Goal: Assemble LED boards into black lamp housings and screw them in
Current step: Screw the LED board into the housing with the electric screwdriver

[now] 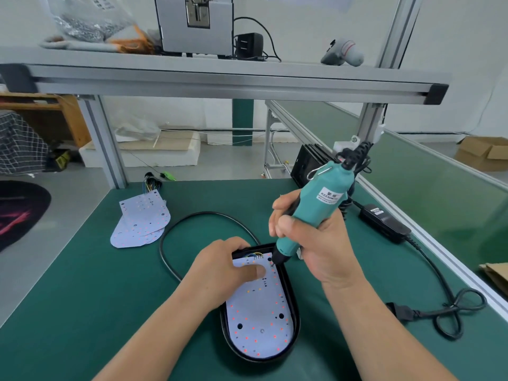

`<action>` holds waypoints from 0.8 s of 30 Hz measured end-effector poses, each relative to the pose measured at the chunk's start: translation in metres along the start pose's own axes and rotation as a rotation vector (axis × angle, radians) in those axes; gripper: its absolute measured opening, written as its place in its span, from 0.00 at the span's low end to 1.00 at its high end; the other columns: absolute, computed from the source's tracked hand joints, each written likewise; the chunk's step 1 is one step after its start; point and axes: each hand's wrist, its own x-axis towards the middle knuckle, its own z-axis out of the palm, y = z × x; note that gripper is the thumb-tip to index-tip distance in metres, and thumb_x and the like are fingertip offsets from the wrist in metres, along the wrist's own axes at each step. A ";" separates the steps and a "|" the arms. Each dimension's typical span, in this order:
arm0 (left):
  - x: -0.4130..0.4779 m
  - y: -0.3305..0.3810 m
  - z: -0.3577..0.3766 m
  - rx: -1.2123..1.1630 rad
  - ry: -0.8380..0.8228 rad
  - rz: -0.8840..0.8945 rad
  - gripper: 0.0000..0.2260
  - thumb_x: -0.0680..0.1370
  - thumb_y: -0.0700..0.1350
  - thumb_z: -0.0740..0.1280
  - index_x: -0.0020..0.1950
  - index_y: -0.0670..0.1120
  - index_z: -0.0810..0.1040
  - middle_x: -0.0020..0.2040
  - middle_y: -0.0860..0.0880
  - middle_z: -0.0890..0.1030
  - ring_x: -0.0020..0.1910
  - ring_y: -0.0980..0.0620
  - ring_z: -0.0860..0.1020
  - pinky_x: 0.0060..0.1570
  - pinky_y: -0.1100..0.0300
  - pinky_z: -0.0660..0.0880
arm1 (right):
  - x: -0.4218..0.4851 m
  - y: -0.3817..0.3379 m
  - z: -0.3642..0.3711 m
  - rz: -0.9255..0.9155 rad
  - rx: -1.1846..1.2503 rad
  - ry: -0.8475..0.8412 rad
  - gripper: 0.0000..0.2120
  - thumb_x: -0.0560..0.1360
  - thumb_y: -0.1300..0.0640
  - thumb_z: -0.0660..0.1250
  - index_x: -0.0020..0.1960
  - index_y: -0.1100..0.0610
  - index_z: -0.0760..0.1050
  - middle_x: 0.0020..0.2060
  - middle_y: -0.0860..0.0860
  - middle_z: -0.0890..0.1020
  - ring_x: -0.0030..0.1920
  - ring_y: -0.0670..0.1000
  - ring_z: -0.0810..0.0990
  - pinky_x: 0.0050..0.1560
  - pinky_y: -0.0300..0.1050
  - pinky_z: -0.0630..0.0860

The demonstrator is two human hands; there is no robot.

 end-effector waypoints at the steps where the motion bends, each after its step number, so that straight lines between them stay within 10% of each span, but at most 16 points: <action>1: 0.000 0.000 0.000 0.000 -0.002 -0.004 0.14 0.69 0.60 0.78 0.49 0.56 0.81 0.44 0.48 0.84 0.40 0.47 0.81 0.36 0.53 0.77 | 0.000 -0.001 0.001 -0.008 -0.006 -0.036 0.10 0.72 0.64 0.71 0.53 0.57 0.81 0.34 0.55 0.79 0.38 0.60 0.78 0.45 0.53 0.77; 7: 0.000 -0.004 0.000 -0.045 0.018 0.001 0.13 0.70 0.58 0.80 0.48 0.56 0.82 0.42 0.49 0.84 0.33 0.56 0.76 0.29 0.68 0.67 | 0.005 -0.008 0.001 -0.066 0.207 0.033 0.06 0.76 0.63 0.66 0.53 0.59 0.78 0.33 0.54 0.76 0.36 0.58 0.76 0.46 0.51 0.76; 11: 0.001 -0.007 0.002 -0.040 0.079 0.027 0.19 0.73 0.59 0.78 0.63 0.58 0.82 0.56 0.53 0.81 0.50 0.59 0.79 0.42 0.73 0.70 | 0.010 -0.012 -0.024 0.014 0.433 0.351 0.04 0.80 0.56 0.67 0.50 0.56 0.79 0.34 0.50 0.73 0.34 0.50 0.75 0.38 0.42 0.77; 15: 0.001 -0.009 0.000 0.078 0.162 0.065 0.26 0.79 0.61 0.71 0.75 0.54 0.76 0.66 0.52 0.78 0.69 0.50 0.73 0.67 0.54 0.71 | 0.012 -0.013 -0.063 -0.006 0.576 0.626 0.06 0.81 0.53 0.68 0.49 0.56 0.76 0.35 0.48 0.74 0.35 0.46 0.76 0.37 0.39 0.77; 24: 0.045 0.051 0.008 0.383 0.124 0.358 0.11 0.85 0.50 0.62 0.58 0.53 0.85 0.52 0.52 0.83 0.58 0.47 0.74 0.59 0.48 0.75 | 0.008 -0.011 -0.105 -0.095 0.690 0.869 0.07 0.81 0.55 0.68 0.48 0.57 0.75 0.34 0.48 0.73 0.34 0.47 0.76 0.38 0.39 0.76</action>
